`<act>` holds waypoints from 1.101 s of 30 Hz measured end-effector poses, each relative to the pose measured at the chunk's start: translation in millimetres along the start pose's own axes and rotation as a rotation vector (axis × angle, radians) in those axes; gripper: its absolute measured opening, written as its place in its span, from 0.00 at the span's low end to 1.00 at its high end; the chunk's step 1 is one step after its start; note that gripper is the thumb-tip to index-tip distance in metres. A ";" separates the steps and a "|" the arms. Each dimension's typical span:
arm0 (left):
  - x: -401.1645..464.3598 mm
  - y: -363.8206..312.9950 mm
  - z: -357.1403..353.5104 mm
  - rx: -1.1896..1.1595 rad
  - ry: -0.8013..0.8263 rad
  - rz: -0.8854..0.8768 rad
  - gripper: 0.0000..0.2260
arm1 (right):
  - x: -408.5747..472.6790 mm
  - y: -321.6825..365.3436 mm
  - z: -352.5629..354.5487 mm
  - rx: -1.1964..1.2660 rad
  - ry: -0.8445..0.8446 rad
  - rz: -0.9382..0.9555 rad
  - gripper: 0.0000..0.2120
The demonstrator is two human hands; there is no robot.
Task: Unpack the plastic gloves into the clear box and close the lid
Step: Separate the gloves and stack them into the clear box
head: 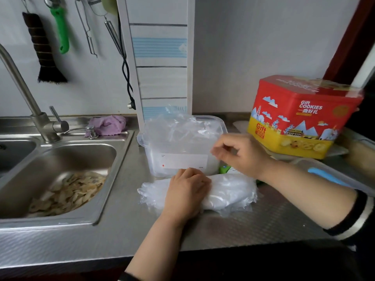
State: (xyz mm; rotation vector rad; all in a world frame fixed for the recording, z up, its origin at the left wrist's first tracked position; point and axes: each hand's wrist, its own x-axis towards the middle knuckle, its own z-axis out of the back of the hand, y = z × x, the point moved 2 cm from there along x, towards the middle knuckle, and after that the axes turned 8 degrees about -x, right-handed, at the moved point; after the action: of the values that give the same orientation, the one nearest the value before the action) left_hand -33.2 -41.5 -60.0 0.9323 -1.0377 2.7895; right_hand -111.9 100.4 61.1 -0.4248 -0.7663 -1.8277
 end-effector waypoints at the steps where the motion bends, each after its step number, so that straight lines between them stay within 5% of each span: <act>1: 0.0 0.3 -0.3 -0.008 -0.033 -0.007 0.09 | -14.6 -1.2 -5.8 -0.017 0.059 -0.023 0.22; 5: 2.1 -2.1 0.7 -0.019 -0.119 -0.020 0.04 | -55.1 -23.5 -36.0 -0.136 0.414 -0.215 0.23; 10: 1.7 -12.1 6.7 -0.097 -0.207 -0.034 0.09 | -66.9 -36.0 -46.3 -0.091 0.241 -0.238 0.04; 14: -2.5 -16.1 13.4 -0.134 -0.270 0.025 0.08 | -62.4 -34.5 -45.8 -0.005 0.396 -0.351 0.19; 16: -3.8 -19.2 15.0 -0.140 -0.265 0.029 0.10 | -62.9 -33.9 -48.5 -0.064 0.439 -0.332 0.17; 20: -4.0 -20.6 12.8 -0.123 -0.218 0.013 0.13 | -59.6 -32.2 -50.8 -0.099 0.270 -0.335 0.03; 28: -3.2 -23.4 3.7 0.101 -0.126 -0.110 0.16 | -51.5 -28.6 -45.2 -0.045 0.036 -0.264 0.04; 33: -3.3 -24.7 6.6 0.071 -0.272 -0.130 0.09 | -42.8 -17.6 -33.1 -0.054 -0.027 -0.171 0.03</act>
State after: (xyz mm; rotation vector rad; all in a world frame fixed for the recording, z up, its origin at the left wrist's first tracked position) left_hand -21.7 -25.7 -43.3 1.3660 -0.8694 2.6605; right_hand -109.9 111.9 5.4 -0.4309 -0.7930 -2.0091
